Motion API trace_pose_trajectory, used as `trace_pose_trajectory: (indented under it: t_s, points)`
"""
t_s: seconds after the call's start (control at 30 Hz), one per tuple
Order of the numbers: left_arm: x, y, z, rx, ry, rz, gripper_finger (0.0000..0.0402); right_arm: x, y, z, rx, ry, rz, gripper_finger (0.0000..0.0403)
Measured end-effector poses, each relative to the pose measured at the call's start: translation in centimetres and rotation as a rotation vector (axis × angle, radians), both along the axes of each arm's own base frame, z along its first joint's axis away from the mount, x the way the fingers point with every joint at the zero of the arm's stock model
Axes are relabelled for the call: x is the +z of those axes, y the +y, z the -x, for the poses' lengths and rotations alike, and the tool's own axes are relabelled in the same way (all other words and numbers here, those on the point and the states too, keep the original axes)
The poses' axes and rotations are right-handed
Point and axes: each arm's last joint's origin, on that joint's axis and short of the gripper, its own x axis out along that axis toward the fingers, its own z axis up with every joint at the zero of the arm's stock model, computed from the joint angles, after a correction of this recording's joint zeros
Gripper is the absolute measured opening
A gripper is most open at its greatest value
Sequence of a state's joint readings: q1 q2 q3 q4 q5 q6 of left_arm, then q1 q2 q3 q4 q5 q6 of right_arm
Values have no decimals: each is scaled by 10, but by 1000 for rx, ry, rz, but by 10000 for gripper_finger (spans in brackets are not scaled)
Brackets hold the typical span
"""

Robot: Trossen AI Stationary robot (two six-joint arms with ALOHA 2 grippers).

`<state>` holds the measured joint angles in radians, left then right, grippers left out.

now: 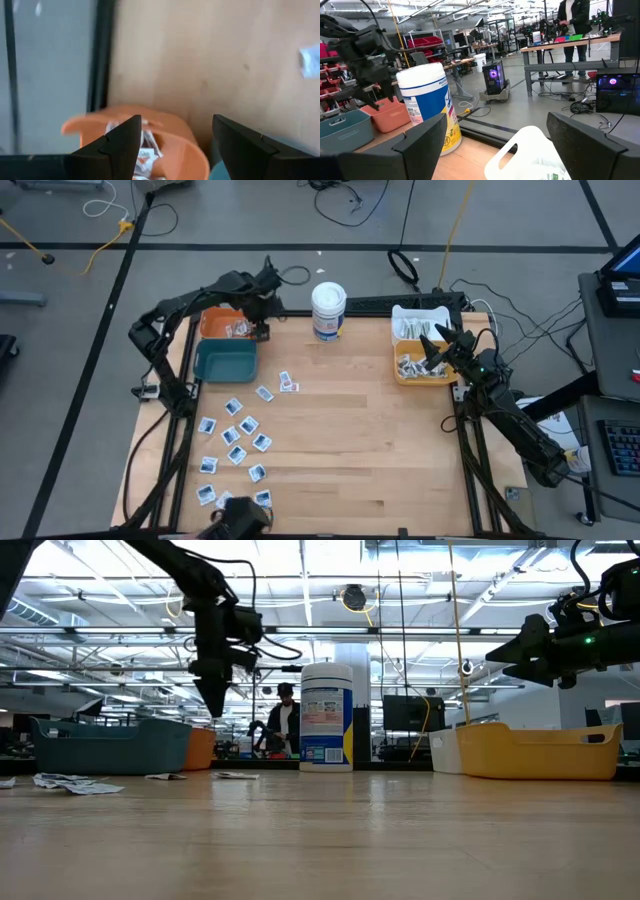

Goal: Pick & Place First Aid Supplies
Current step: Put the orange pad into the orange bin

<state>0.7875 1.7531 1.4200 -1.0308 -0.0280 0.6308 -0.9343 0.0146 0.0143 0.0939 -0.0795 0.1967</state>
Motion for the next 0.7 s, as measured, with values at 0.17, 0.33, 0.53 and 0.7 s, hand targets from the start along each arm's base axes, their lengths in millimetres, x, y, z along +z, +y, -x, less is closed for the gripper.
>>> trace_pose_trajectory:
  t_s: [0.17, 0.33, 0.53, 0.7]
  points:
    - [-1, -23, -15, -244, 40, 33, 250, 0, 0, 0, 0, 0, 1, 337]
    - [-4, -54, -30, -405, 45, 129, 250, 0, 0, 0, 0, 0, 0, 337]
    - [-10, -94, -41, -563, 122, 219, 250, 0, 0, 0, 0, 0, 0, 337]
    - [-16, -126, -51, -604, 157, 240, 250, 0, 0, 0, 0, 0, 0, 337]
